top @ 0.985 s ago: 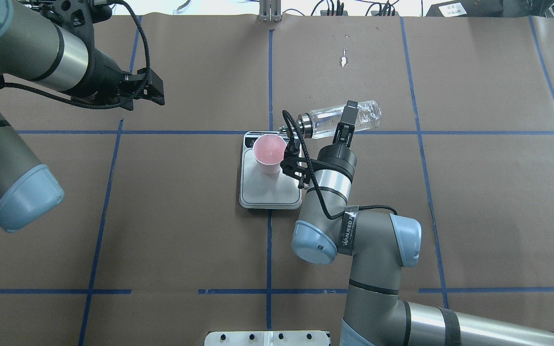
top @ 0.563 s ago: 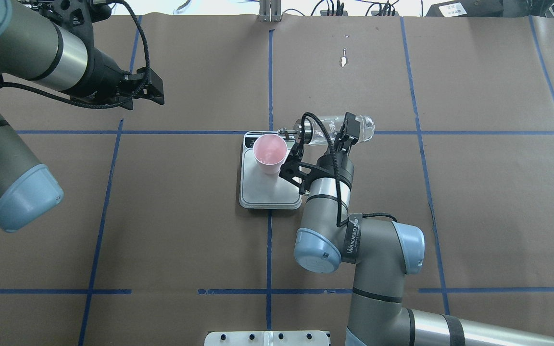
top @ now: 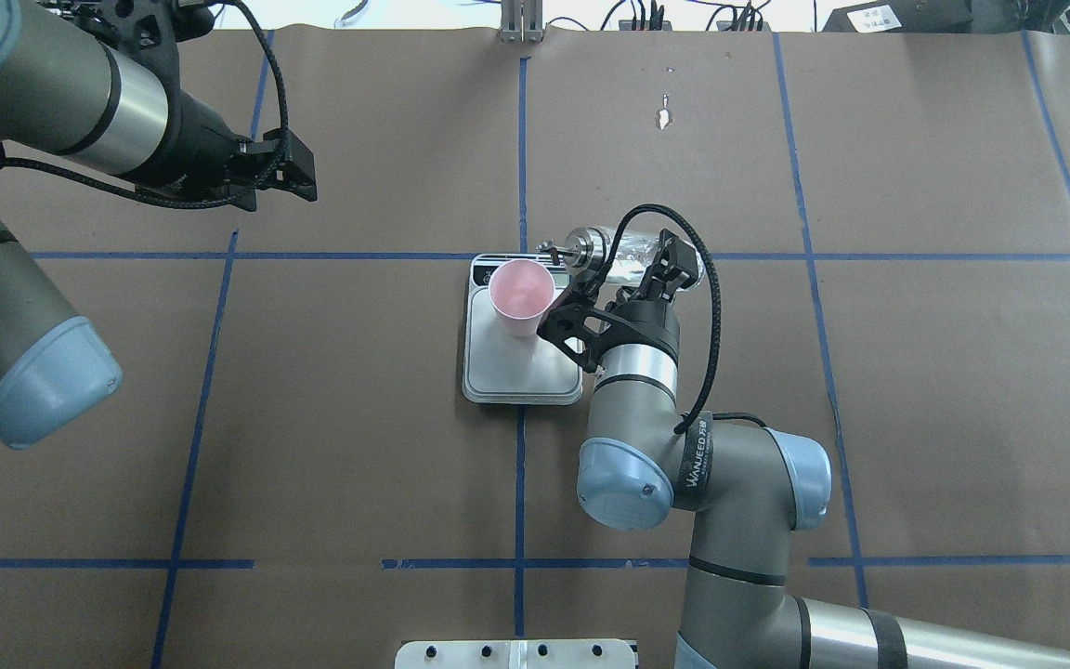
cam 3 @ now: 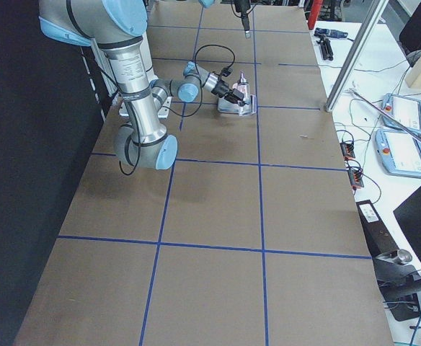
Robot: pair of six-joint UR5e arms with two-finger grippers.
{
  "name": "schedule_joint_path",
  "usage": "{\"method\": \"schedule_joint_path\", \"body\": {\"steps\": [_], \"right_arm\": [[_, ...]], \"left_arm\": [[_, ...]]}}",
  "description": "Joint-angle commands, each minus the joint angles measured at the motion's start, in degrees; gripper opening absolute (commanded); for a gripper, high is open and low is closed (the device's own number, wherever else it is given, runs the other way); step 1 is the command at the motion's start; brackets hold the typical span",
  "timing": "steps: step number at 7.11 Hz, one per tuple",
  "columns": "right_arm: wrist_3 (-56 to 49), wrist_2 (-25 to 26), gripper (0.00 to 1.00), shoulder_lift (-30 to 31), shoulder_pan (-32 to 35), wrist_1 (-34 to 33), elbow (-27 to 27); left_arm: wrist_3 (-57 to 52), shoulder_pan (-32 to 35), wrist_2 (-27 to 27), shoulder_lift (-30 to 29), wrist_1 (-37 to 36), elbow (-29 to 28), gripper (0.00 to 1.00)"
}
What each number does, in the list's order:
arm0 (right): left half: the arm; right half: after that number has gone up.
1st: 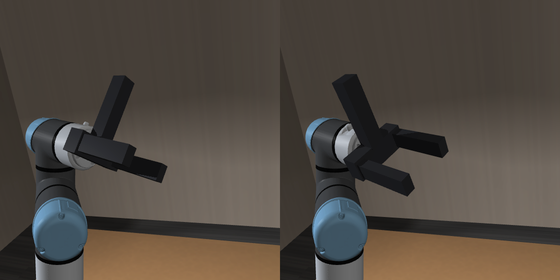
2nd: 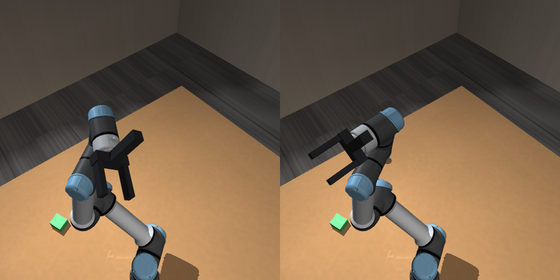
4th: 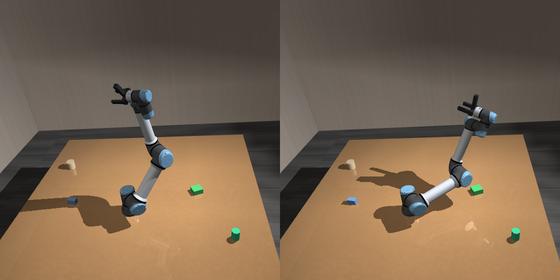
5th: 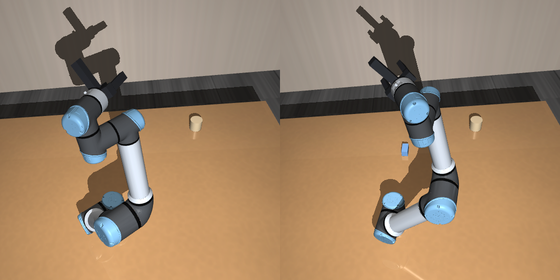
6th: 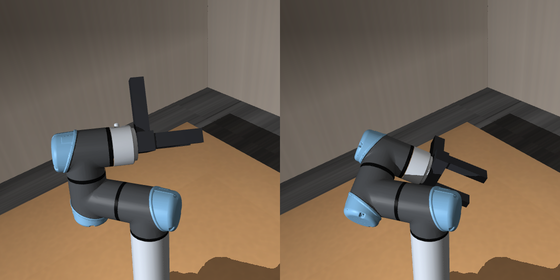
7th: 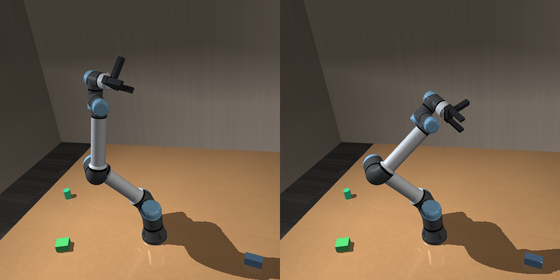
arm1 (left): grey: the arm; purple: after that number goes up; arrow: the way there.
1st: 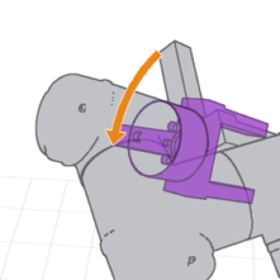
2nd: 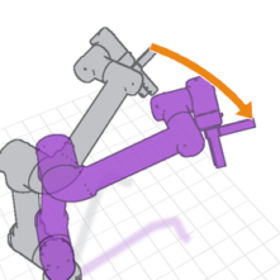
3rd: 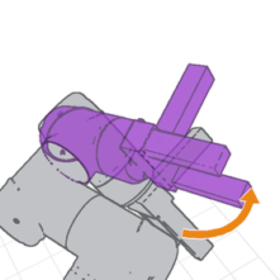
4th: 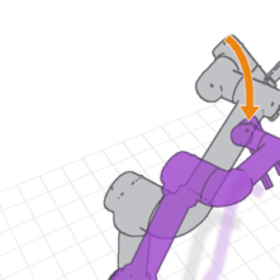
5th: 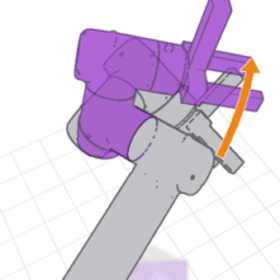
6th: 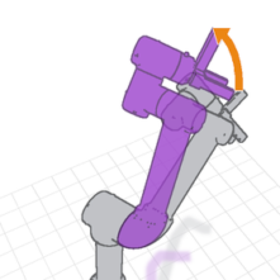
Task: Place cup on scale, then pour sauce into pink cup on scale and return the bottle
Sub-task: 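Turn the bottle upright and carry it back with the right gripper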
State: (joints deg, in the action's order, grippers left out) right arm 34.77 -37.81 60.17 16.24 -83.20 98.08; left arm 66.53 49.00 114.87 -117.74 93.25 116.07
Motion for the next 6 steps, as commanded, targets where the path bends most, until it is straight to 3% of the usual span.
{"method": "schedule_joint_path", "body": {"steps": [1,4,6], "right_arm": [[15.49,-1.83,0.00,1.08,0.54,5.04,0.10],[19.45,-2.62,0.00,12.99,1.85,30.81,0.01],[19.64,-5.25,0.00,21.17,4.05,39.13,1.76]], "left_arm": [[0.09,0.04,0.00,0.05,-0.09,0.38,0.67],[0.00,0.04,0.00,0.23,-0.09,0.12,0.67],[0.00,-0.05,0.00,0.23,-0.09,0.03,0.67]]}}
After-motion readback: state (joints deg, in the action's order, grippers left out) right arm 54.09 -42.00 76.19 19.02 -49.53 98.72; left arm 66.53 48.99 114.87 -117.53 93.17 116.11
